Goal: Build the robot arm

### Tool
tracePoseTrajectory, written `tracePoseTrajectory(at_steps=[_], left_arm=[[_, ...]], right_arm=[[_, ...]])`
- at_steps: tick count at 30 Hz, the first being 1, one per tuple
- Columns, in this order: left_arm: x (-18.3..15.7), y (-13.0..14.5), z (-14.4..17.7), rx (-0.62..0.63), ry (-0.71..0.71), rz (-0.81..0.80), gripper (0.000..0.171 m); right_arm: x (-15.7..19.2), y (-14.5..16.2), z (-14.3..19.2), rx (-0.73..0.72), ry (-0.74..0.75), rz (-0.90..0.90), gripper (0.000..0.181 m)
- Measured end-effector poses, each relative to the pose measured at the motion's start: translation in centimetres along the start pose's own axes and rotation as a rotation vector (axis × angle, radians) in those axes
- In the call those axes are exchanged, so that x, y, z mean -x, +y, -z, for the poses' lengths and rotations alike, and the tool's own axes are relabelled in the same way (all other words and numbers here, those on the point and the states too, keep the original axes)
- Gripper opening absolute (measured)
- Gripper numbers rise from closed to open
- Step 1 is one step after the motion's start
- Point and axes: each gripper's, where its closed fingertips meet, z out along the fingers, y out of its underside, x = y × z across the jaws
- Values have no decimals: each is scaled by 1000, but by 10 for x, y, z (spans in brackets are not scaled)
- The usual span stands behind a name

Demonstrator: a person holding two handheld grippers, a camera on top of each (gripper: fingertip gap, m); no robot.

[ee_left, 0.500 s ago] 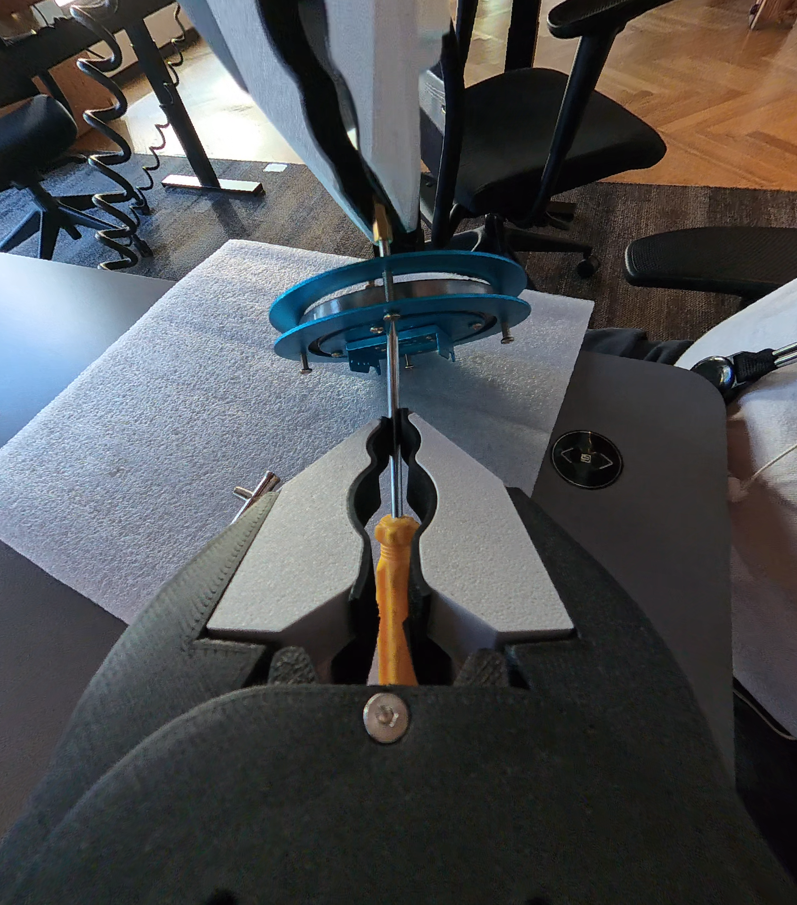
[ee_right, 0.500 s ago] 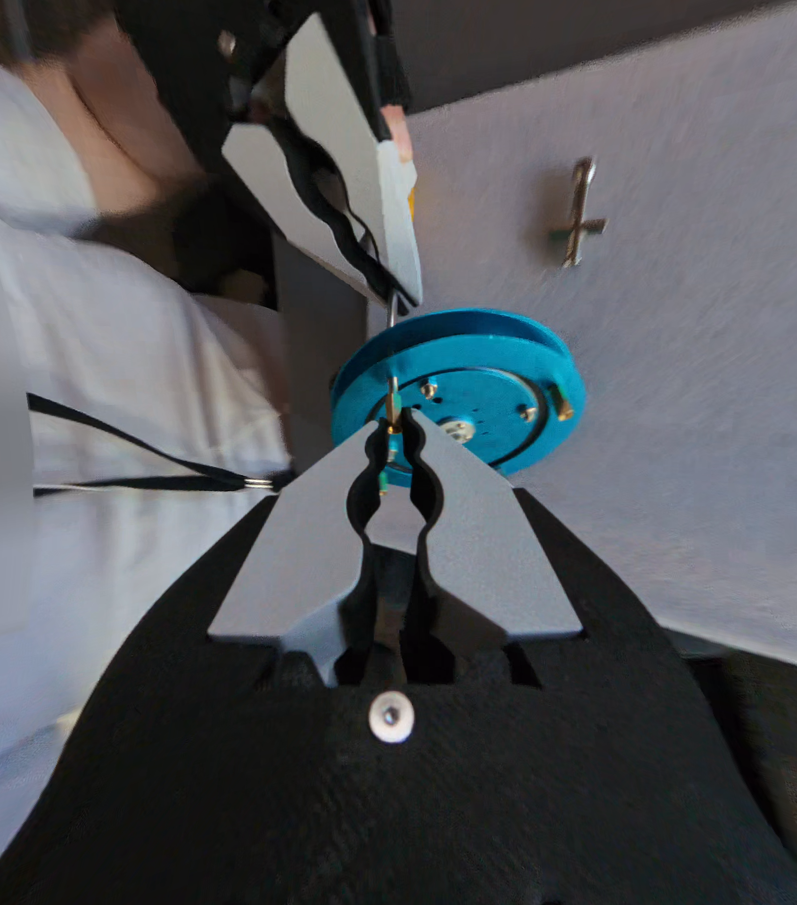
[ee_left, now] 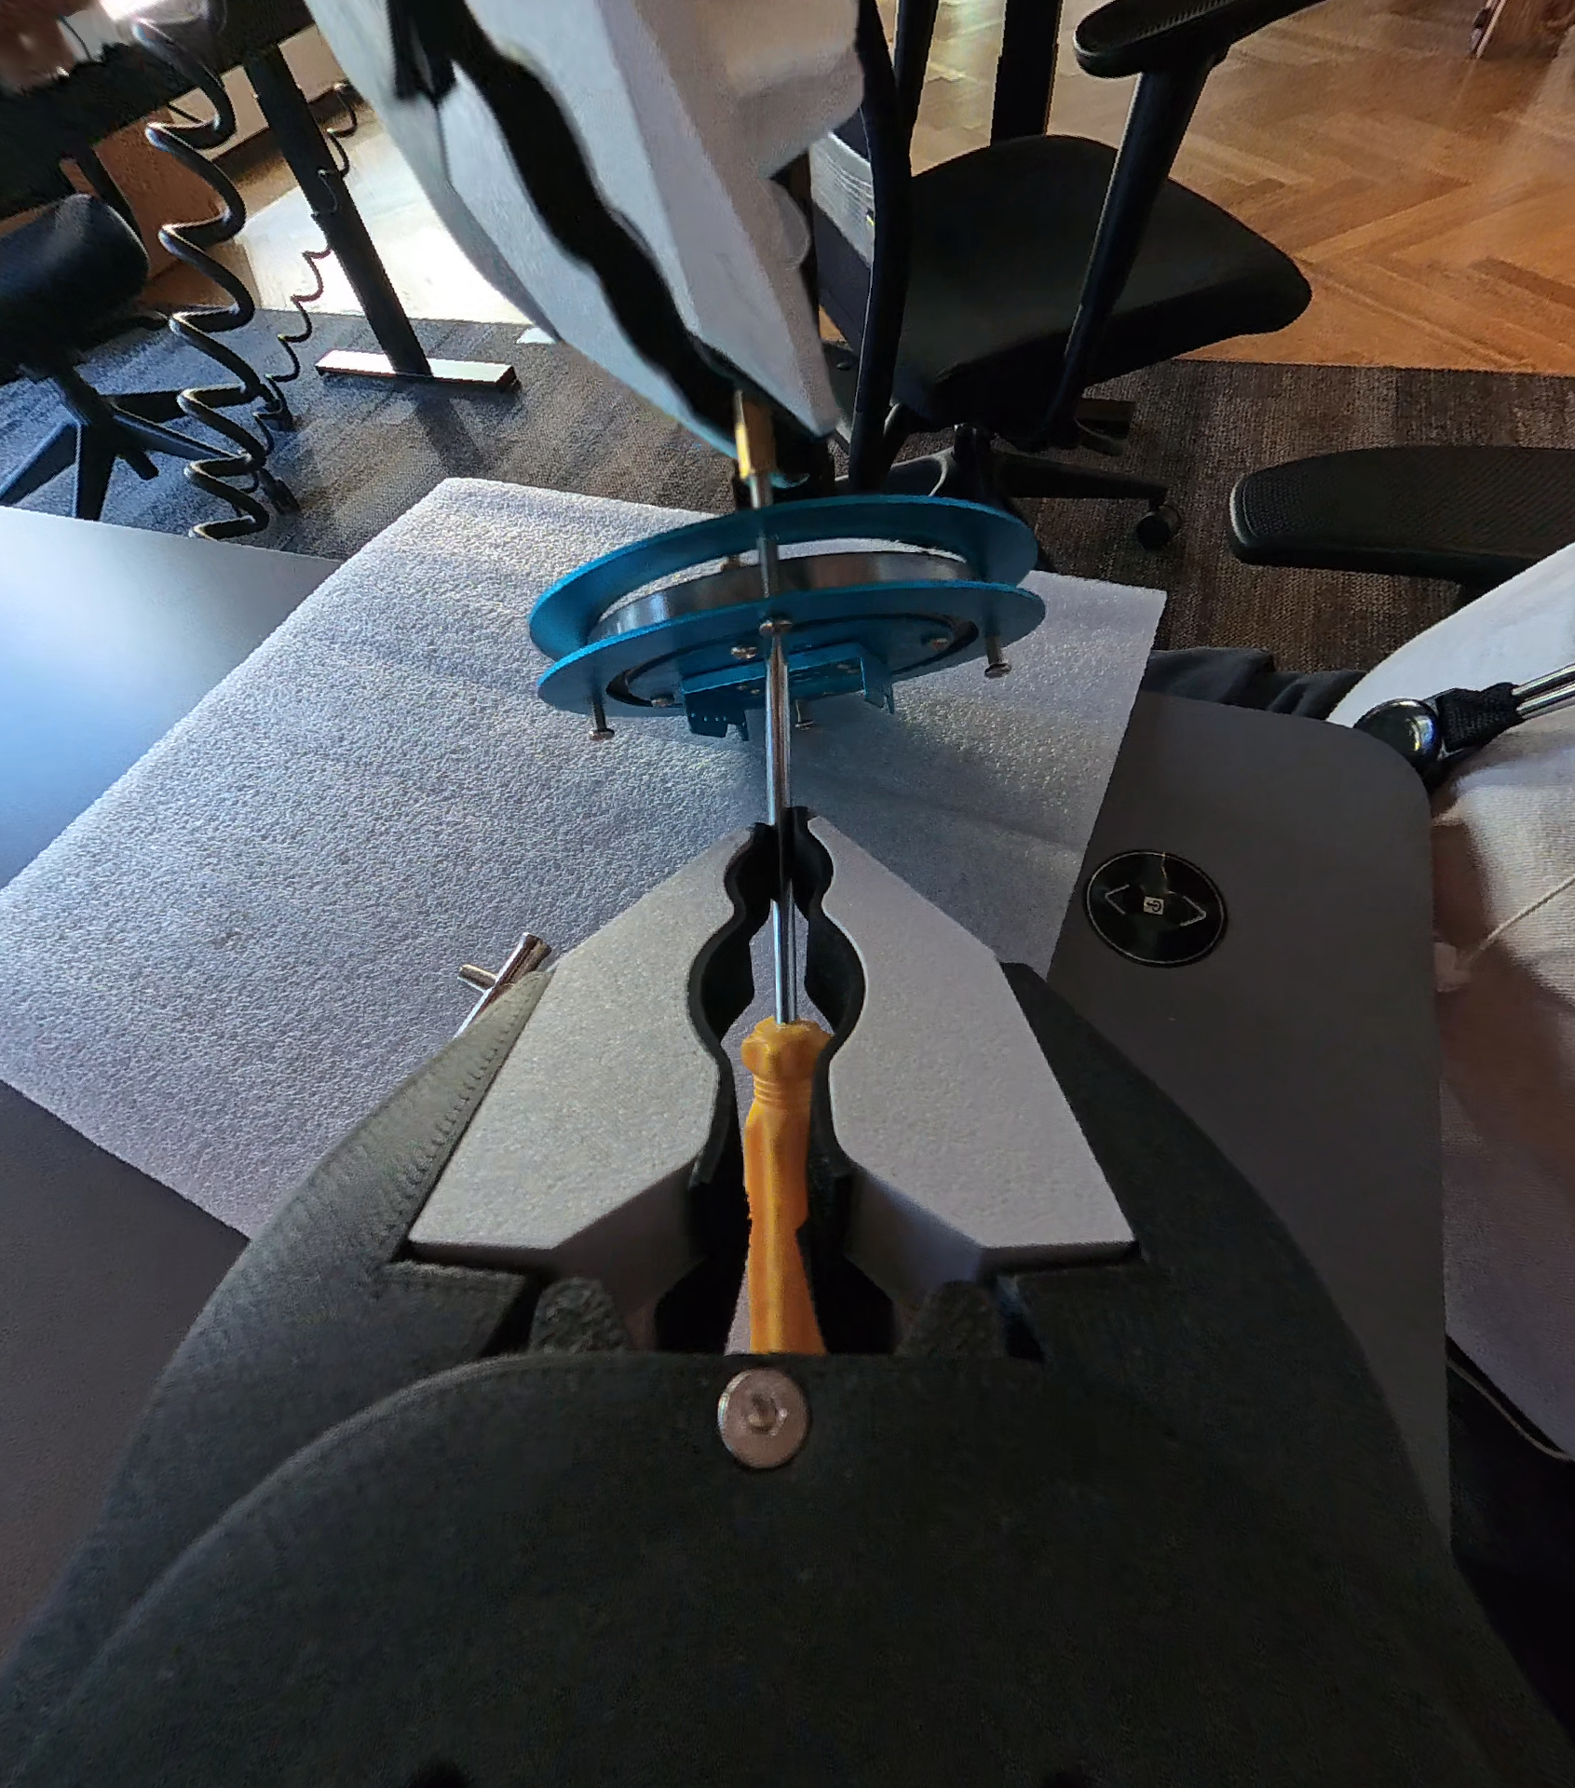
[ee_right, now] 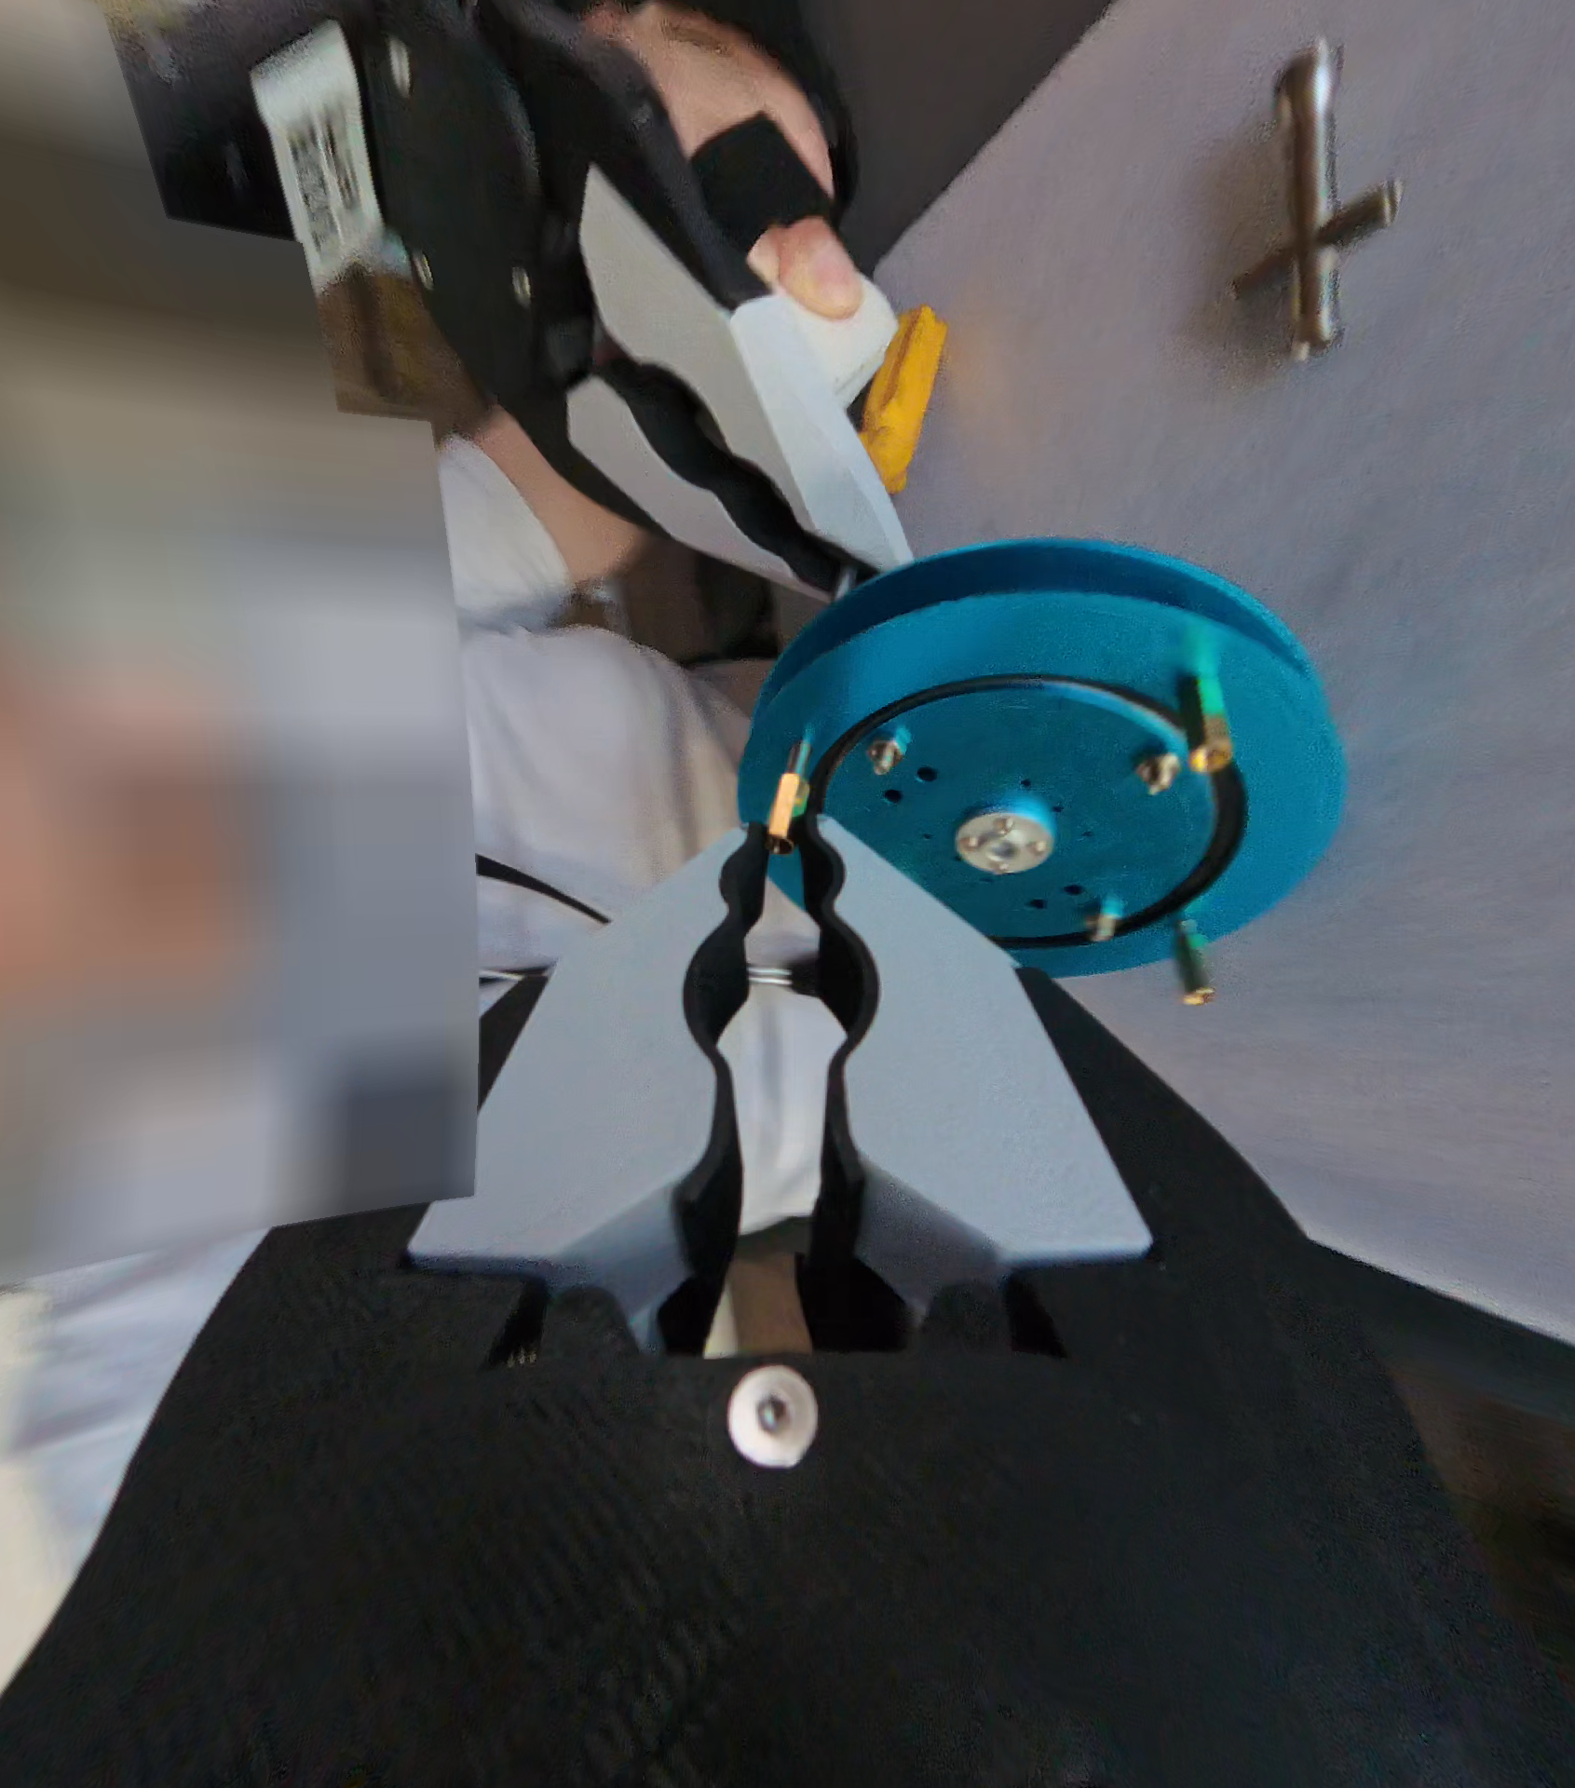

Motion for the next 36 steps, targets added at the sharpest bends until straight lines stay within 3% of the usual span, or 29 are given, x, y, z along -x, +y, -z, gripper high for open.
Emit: tracePoseTrajectory(at_steps=[1,5,10,12,16,21,25,33,36], left_arm=[[0,0,0,0,3,2,2],[0,0,0,0,2,5,2],[0,0,0,0,2,5,2],[0,0,0,1,3,4,2],[-1,0,0,1,4,5,2],[0,0,0,1,2,5,2],[-1,1,0,3,4,1,2],[0,1,0,7,-4,-2,2],[1,1,0,8,-4,3,2]], right_arm=[[-3,1,1,20,89,115,7],[-10,-1,4,93,433,598,21],[-17,-9,10,115,769,1151,16],[-19,-9,9,102,814,1245,3],[-17,-14,12,44,839,1248,10],[-10,-13,10,76,858,1327,5],[-7,-8,7,69,715,1139,5],[-5,-8,5,-72,219,273,4],[-4,-9,6,-130,72,32,4]])
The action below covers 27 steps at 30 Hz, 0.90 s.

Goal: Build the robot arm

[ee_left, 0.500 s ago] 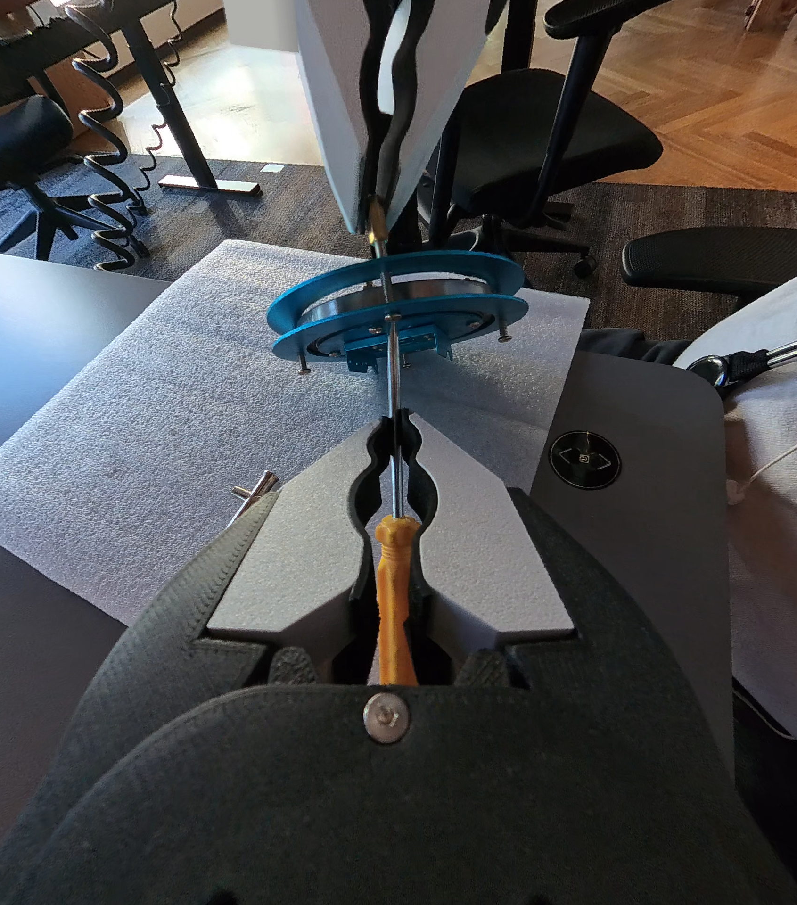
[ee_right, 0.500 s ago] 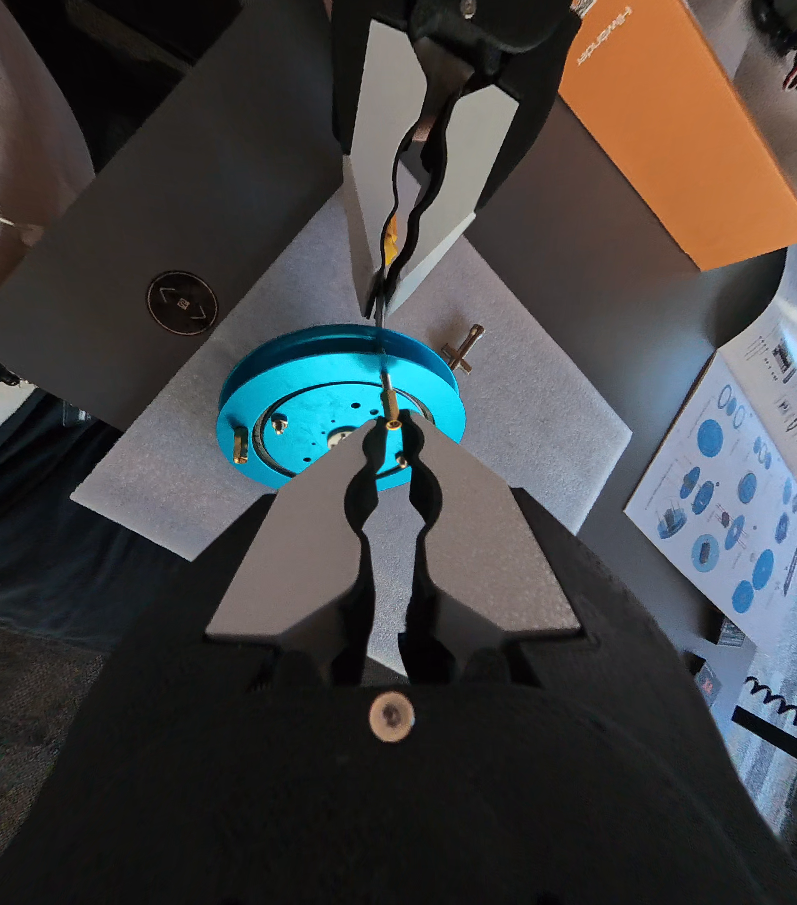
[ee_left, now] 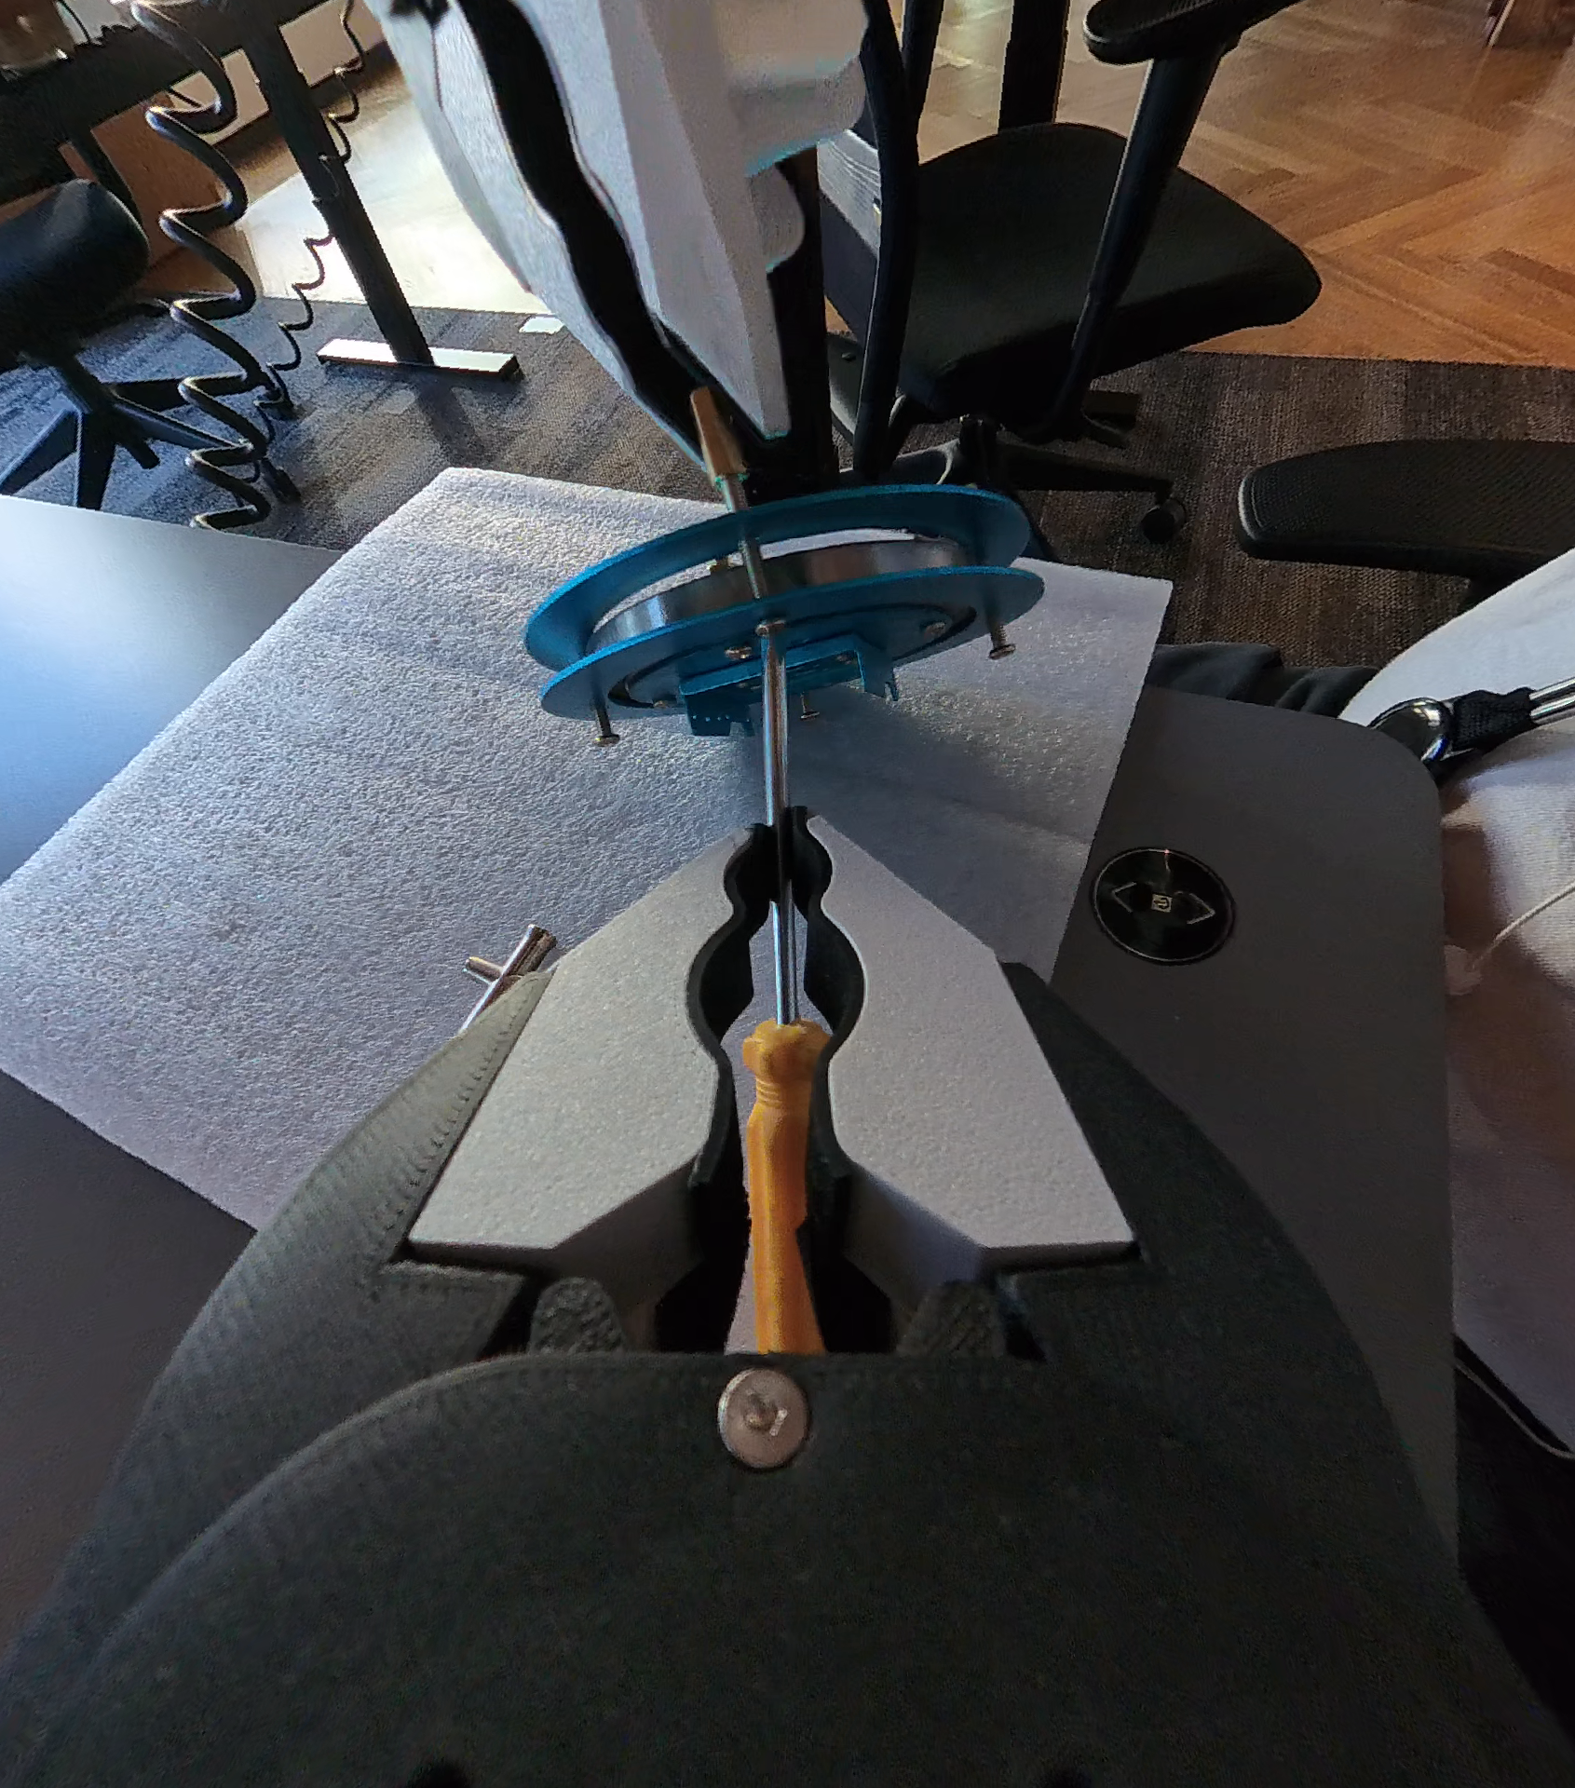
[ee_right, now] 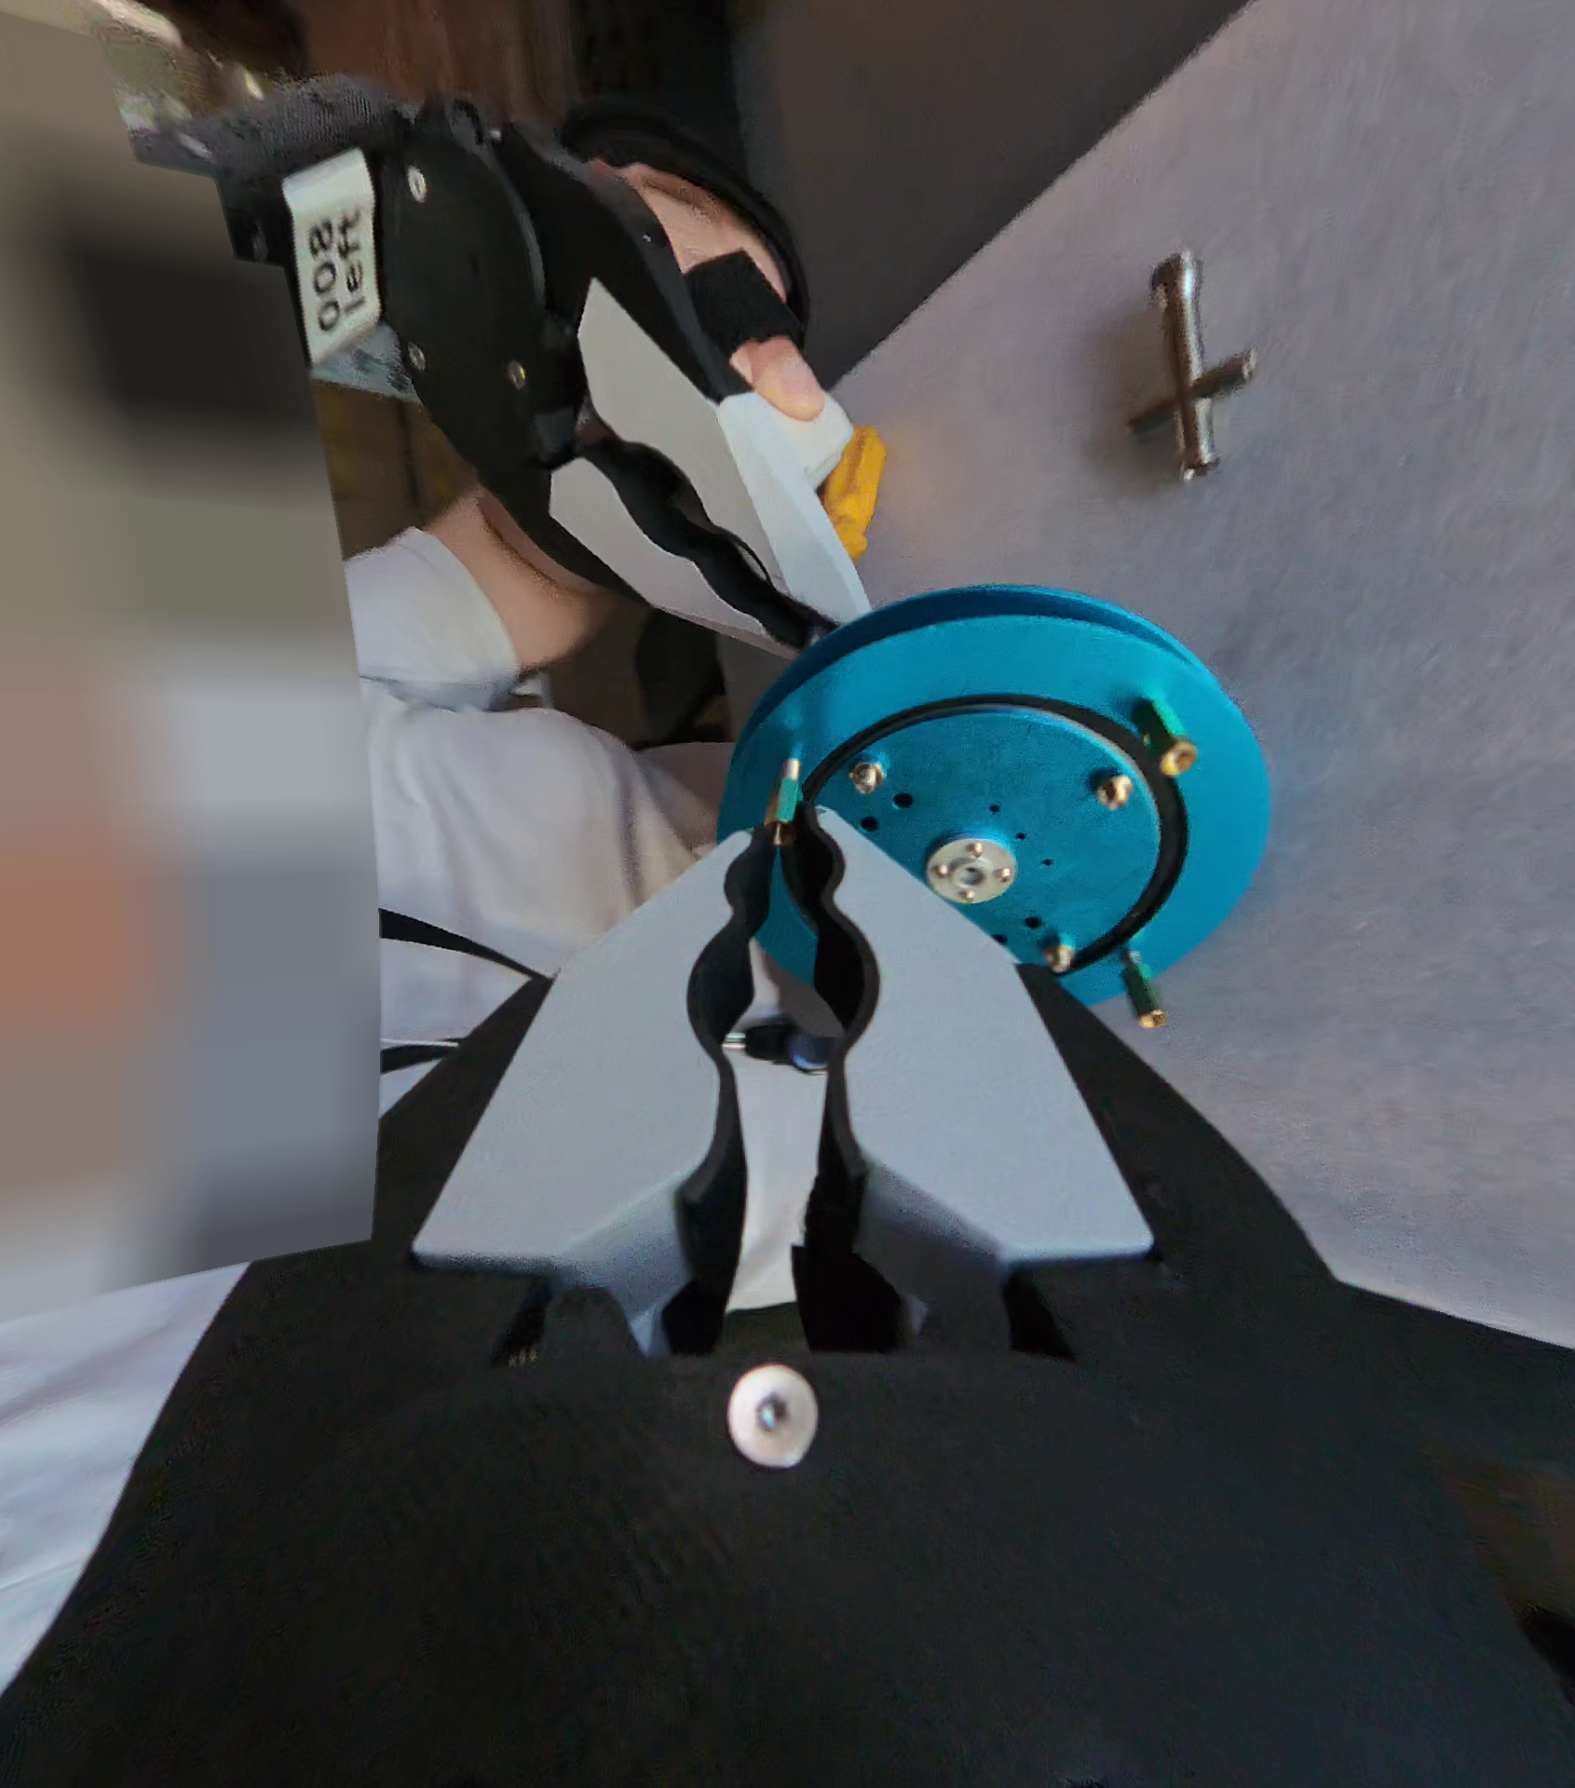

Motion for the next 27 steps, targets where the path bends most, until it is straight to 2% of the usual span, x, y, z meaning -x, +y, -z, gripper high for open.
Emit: tracePoseTrajectory(at_steps=[3,5,7,10,12,13,15,19,27], left_arm=[[-2,0,0,-2,5,-3,2],[-1,0,0,-3,5,0,2],[-1,0,0,-3,5,0,2],[-1,0,0,-4,5,2,2],[-1,0,0,-6,7,9,2],[-1,0,0,-7,9,13,2],[-1,-1,0,-9,12,24,2],[-2,-2,-2,-15,25,54,2],[0,-7,-6,-28,27,111,2]], right_arm=[[3,2,-1,-15,-94,-104,5],[3,4,-2,-10,-92,-6,6],[1,9,-3,28,-24,192,6],[-5,12,-4,57,173,628,14],[-5,7,-2,14,283,835,16],[1,6,-2,-12,283,897,17],[3,3,0,-39,315,960,17],[1,-1,5,-69,399,1041,5],[-3,-3,13,-98,433,970,5]])
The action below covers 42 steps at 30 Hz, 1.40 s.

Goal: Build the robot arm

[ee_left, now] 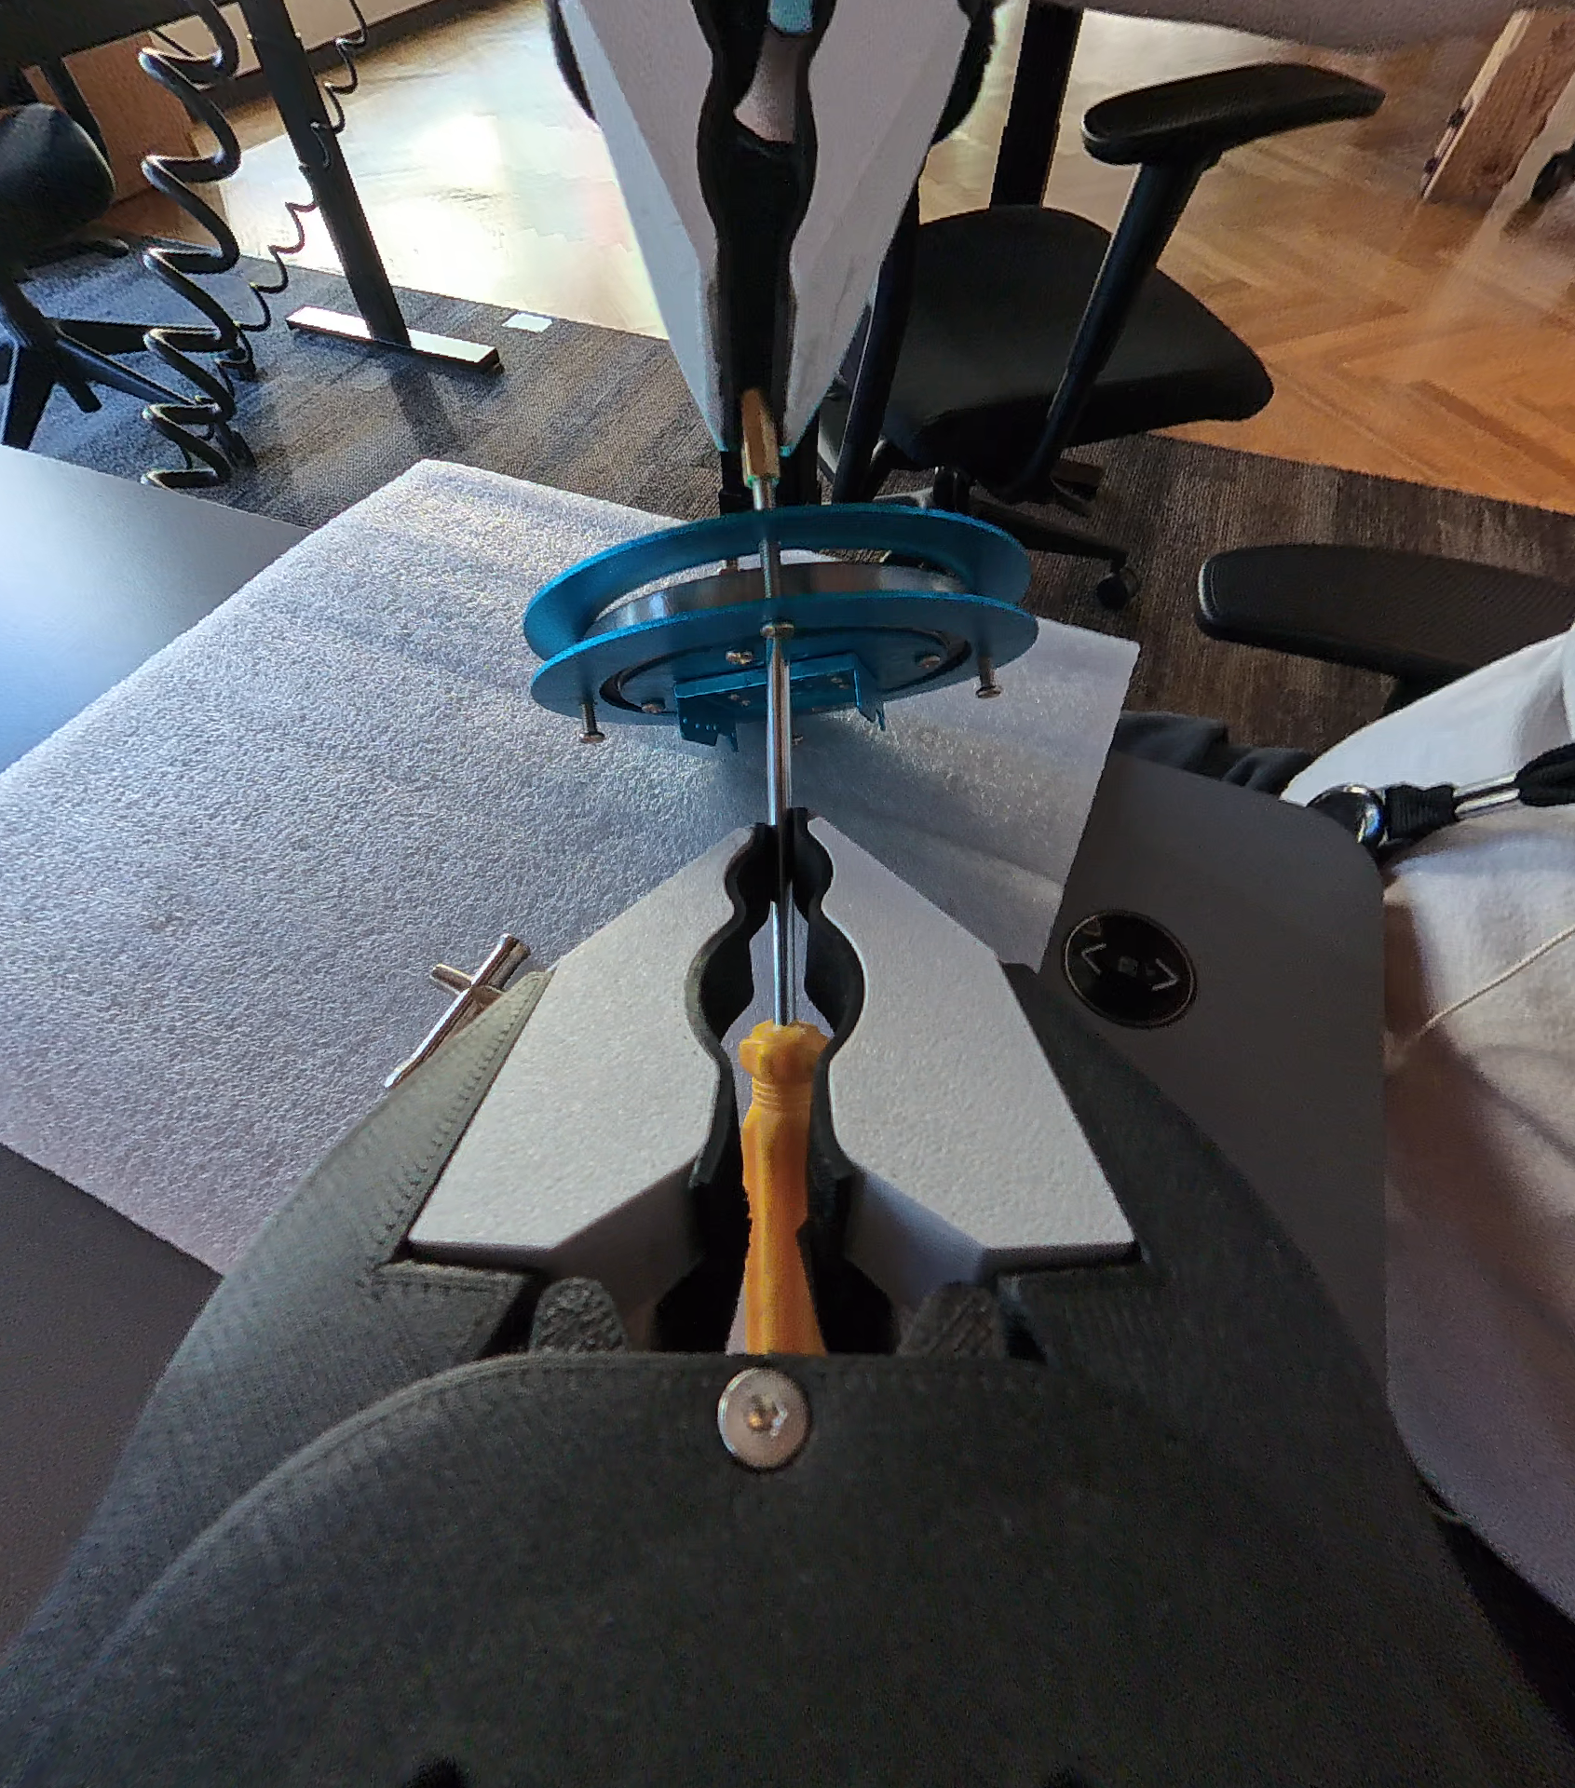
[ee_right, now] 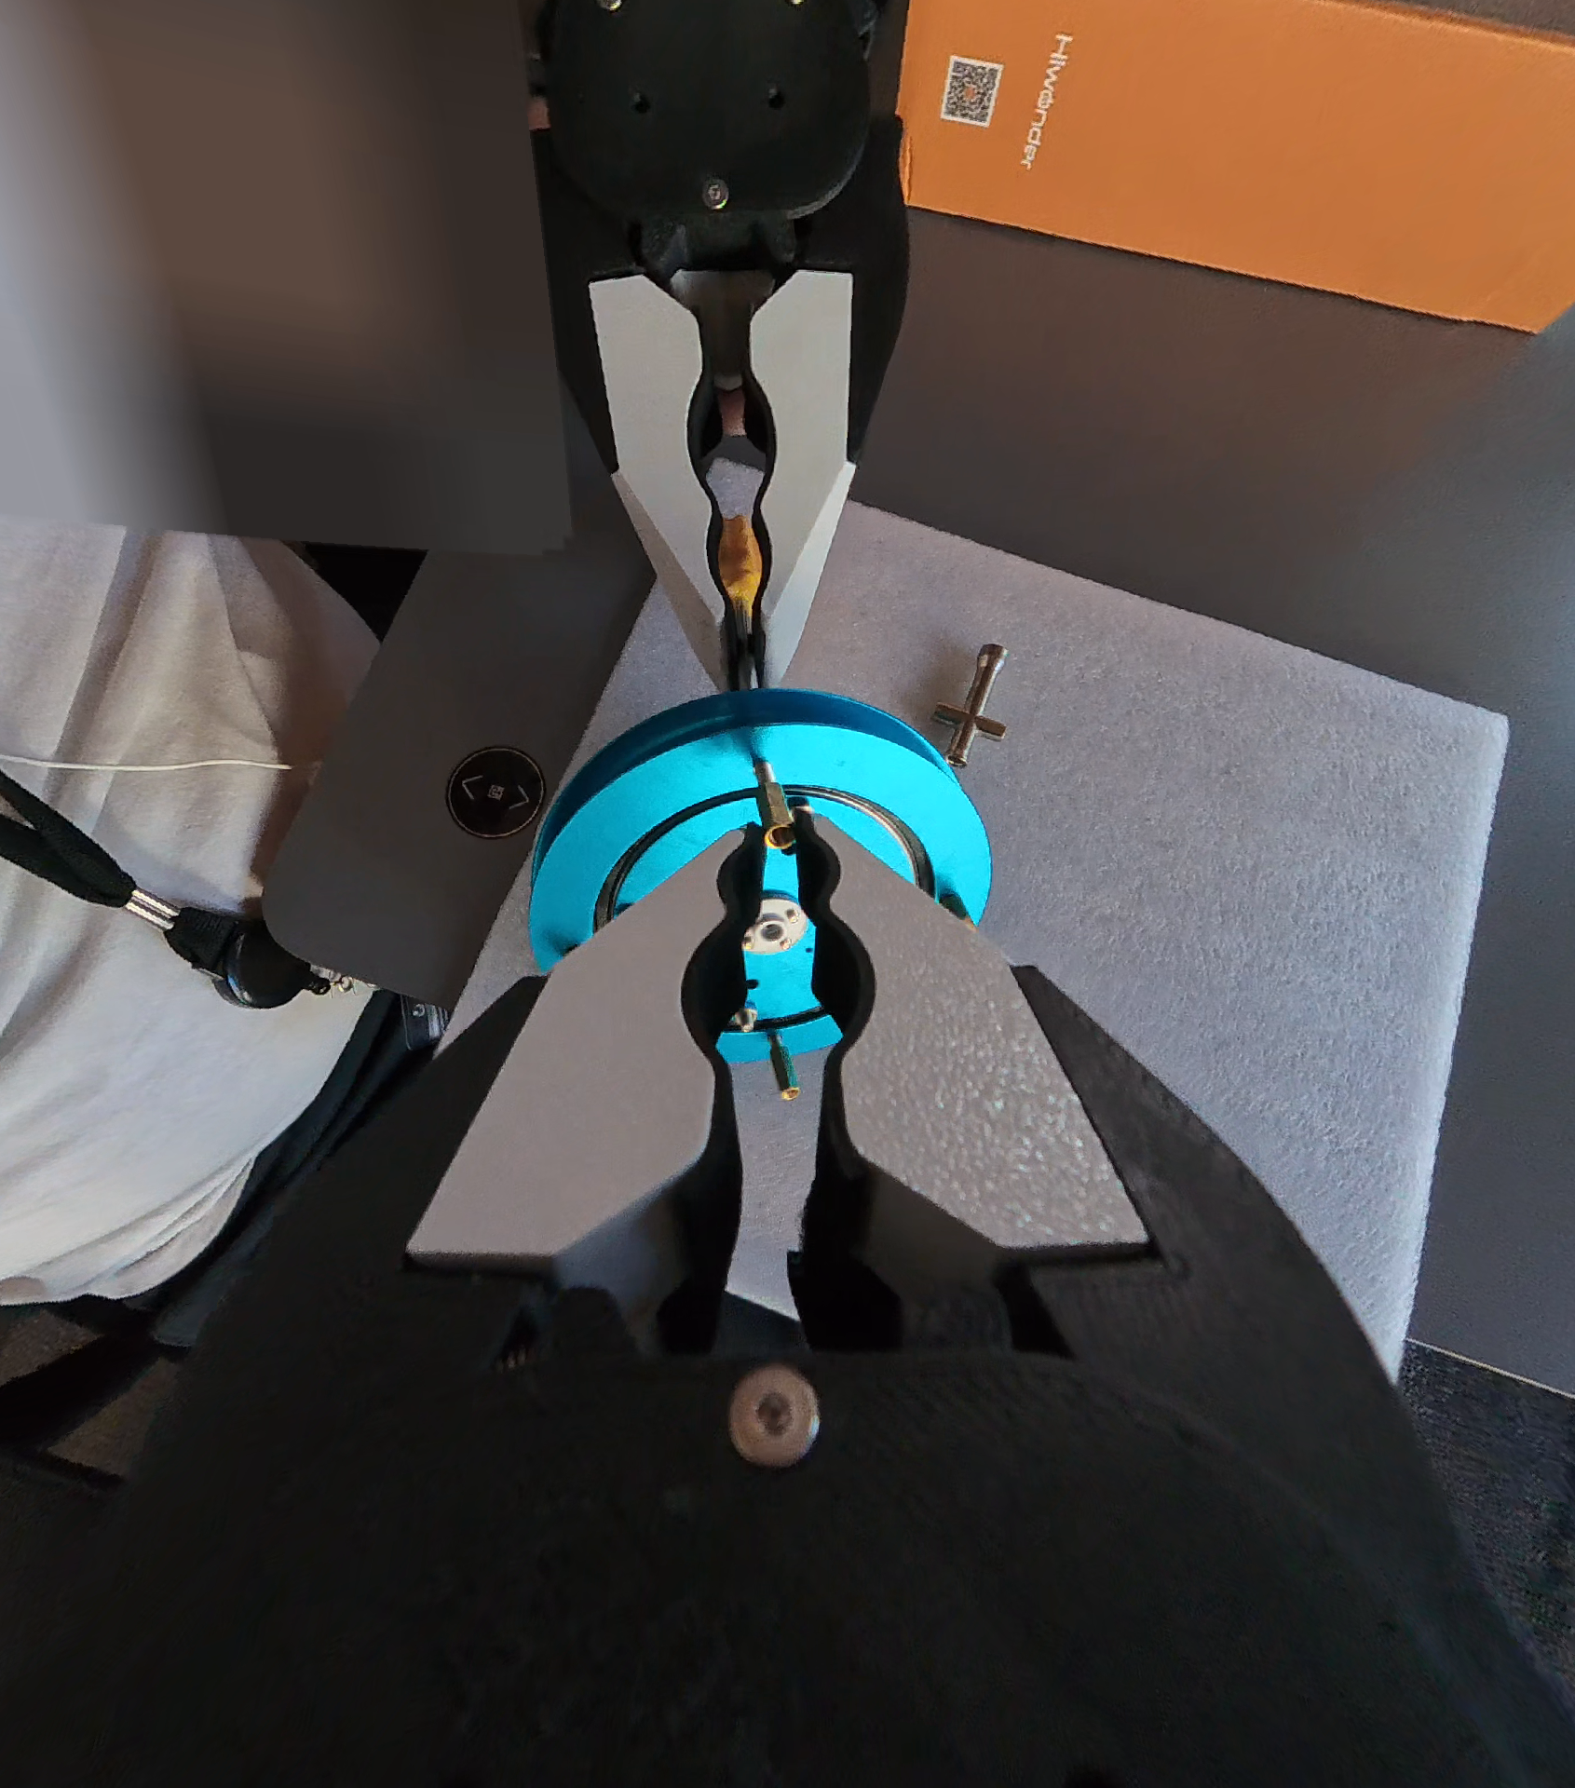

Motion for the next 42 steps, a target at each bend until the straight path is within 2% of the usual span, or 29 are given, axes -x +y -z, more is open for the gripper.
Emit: tracePoseTrajectory(at_steps=[10,12,18,20,23,24,26,29,33,36,40,42], left_arm=[[1,-7,-6,-20,12,51,2],[1,-8,-7,-25,11,53,2],[1,-7,-8,-26,-2,35,2],[0,-7,-8,-29,9,42,2],[0,-8,-8,-35,5,38,2],[0,-8,-8,-35,8,39,2],[1,-7,-8,-36,6,42,2],[0,-7,-8,-39,11,46,2],[1,-8,-8,-41,10,45,2],[0,-8,-8,-42,14,45,2],[0,-8,-8,-42,16,46,2],[0,-8,-8,-41,15,44,2]], right_arm=[[1,5,7,-45,-33,-91,5],[3,6,8,-41,-102,-223,5],[2,5,8,-52,-350,-818,5],[6,4,8,-68,-454,-926,5],[6,5,8,-103,-423,-776,5],[6,6,8,-101,-380,-669,6],[8,7,8,-109,-274,-382,24],[3,3,10,-131,-114,-118,21],[2,-3,14,-160,-122,-110,6],[1,-1,14,-159,-122,-100,12],[-4,3,9,-127,-50,-28,20],[-1,4,7,-112,-68,-22,6]])
